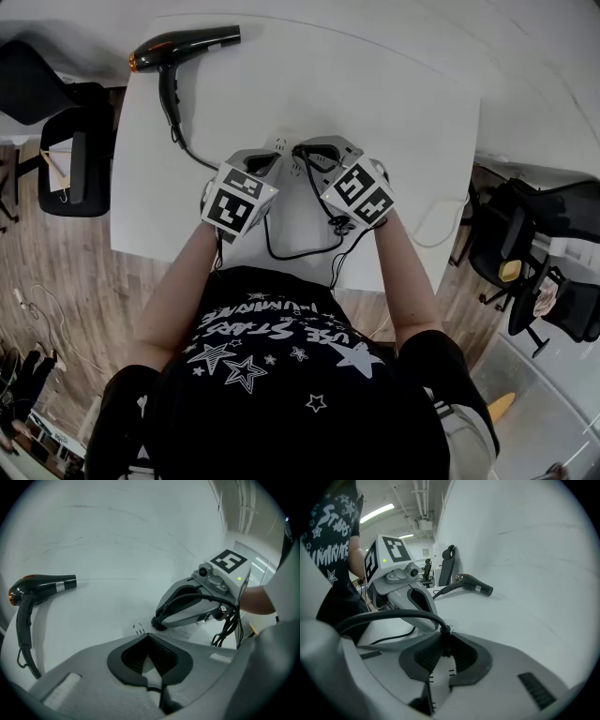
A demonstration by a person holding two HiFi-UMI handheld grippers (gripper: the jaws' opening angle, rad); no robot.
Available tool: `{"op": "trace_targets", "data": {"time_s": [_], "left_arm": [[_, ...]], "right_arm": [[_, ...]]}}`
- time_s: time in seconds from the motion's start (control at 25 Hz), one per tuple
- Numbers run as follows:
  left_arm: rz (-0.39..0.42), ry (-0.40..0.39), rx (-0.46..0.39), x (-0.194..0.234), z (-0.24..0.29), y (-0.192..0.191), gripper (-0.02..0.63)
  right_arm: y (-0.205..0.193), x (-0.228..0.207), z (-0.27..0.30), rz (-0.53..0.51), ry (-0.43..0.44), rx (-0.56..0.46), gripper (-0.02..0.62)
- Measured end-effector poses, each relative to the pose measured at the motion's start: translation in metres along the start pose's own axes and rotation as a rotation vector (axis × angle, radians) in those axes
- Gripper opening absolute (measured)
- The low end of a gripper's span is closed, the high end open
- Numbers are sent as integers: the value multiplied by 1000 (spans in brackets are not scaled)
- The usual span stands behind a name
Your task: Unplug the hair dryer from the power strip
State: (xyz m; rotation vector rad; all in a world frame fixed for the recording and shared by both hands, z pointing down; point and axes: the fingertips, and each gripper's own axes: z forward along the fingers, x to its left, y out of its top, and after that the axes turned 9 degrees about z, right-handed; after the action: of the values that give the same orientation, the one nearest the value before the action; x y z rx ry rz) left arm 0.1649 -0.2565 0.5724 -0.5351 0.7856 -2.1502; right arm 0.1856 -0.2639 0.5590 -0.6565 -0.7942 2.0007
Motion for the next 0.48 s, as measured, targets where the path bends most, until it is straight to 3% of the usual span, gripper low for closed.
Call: {"op": "trace_targets", "data": {"time_s": [0.12,0.28,0.48], "left_arm": [[12,0,3,0,0,0,8],[15,-2,2,-1,0,0,8],[29,8,12,0,0,0,8]], "right_arm": [[0,-5,0,93,39,-13,60],[1,-4,0,102,47,0,60],[3,5,-1,-145,-30,71,57]]}}
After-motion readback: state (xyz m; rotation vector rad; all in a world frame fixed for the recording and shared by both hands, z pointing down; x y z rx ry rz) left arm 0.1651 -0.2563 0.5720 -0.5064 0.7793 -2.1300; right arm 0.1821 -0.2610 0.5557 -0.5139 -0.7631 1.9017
